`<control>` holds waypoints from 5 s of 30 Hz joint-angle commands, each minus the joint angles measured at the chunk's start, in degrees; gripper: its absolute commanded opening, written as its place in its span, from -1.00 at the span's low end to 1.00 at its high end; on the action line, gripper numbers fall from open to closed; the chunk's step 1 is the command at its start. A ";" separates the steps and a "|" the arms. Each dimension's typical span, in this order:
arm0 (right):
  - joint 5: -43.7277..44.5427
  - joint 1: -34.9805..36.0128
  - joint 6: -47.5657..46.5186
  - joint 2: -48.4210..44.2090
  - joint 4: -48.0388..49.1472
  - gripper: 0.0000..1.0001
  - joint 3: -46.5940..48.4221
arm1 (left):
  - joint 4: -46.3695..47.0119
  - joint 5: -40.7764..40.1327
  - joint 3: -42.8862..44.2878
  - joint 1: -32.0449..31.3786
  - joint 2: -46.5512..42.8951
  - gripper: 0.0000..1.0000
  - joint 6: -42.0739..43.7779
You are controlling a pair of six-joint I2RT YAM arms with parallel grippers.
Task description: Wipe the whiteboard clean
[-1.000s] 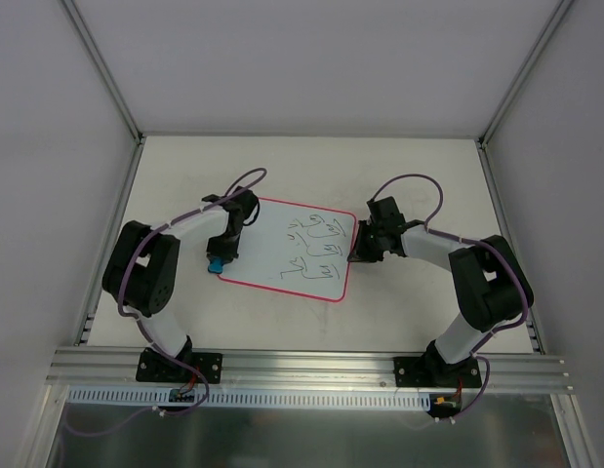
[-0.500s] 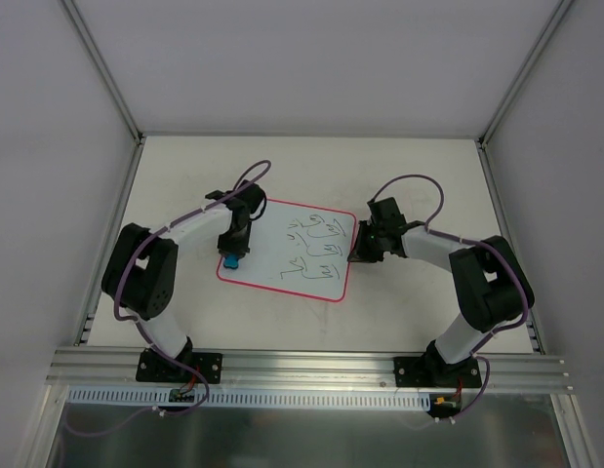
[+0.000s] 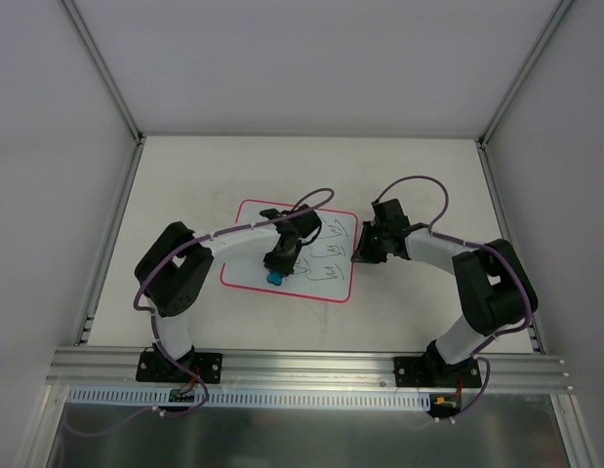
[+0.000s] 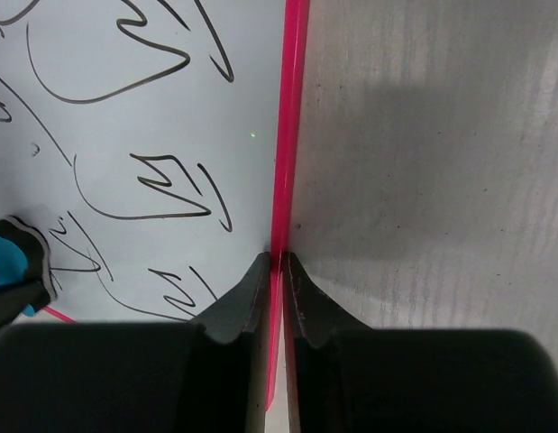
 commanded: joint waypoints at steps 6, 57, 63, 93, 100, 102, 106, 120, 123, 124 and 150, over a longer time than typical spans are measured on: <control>3.21 -0.06 -0.45 1.14 -5.42 -0.80 -1.28 | 1.04 9.71 6.08 -8.05 6.90 -1.00 1.13; 18.24 26.48 7.55 14.23 -32.31 0.47 35.63 | 6.39 6.02 -11.65 38.96 -22.28 0.98 2.97; 18.59 27.45 11.50 17.75 -35.83 0.28 37.22 | 8.95 6.19 -13.24 39.06 -21.67 0.97 3.24; 19.38 27.80 16.60 22.59 -35.83 -0.19 39.94 | 9.21 13.31 -11.57 38.88 -16.05 0.83 3.06; 20.60 27.19 15.47 21.10 -35.13 -0.59 36.69 | 9.21 13.49 -11.57 35.37 -13.23 0.69 2.97; 20.35 27.01 13.98 20.39 -34.08 -0.64 35.37 | 9.13 13.31 -11.57 34.58 -12.36 0.66 2.88; 19.47 27.01 8.79 19.51 -31.45 -0.70 33.44 | 9.21 12.44 -11.75 33.26 -11.04 0.56 2.45; 19.99 26.83 -1.14 14.77 -26.78 -0.74 28.34 | 9.21 11.55 -13.85 26.15 -7.69 -0.26 0.16; 19.12 26.92 -2.20 14.68 -26.26 -0.79 29.38 | 9.12 12.26 -15.52 23.95 -8.31 -0.57 -2.29; 18.77 26.84 -2.20 14.85 -26.08 -0.81 29.74 | 9.21 12.78 -16.40 23.16 -8.48 -0.66 -4.04; 23.94 7.33 1.49 7.39 -28.10 -0.99 13.14 | 9.21 10.68 -18.87 22.53 -7.70 -1.00 -7.57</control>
